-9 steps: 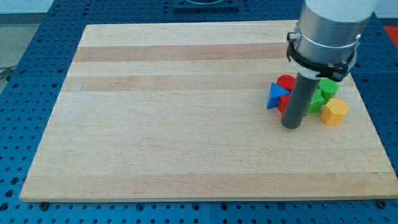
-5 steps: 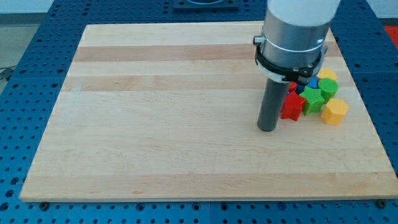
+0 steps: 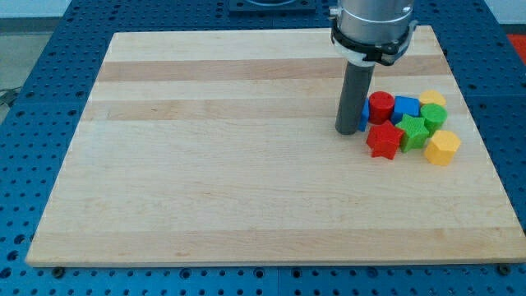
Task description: Place the blue triangle to the top of blue cube and yellow heart
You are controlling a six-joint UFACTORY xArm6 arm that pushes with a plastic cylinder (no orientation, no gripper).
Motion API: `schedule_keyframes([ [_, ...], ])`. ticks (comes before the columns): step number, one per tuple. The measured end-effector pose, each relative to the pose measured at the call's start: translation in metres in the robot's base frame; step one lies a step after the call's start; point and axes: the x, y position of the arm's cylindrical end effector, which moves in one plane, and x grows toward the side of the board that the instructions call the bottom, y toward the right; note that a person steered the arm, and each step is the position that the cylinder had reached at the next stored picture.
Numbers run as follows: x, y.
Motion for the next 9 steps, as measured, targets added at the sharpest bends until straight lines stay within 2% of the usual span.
schedule_keyframes([
  [3, -0.004, 0.005],
  [7, -0.074, 0.039],
  [9, -0.070, 0.041],
])
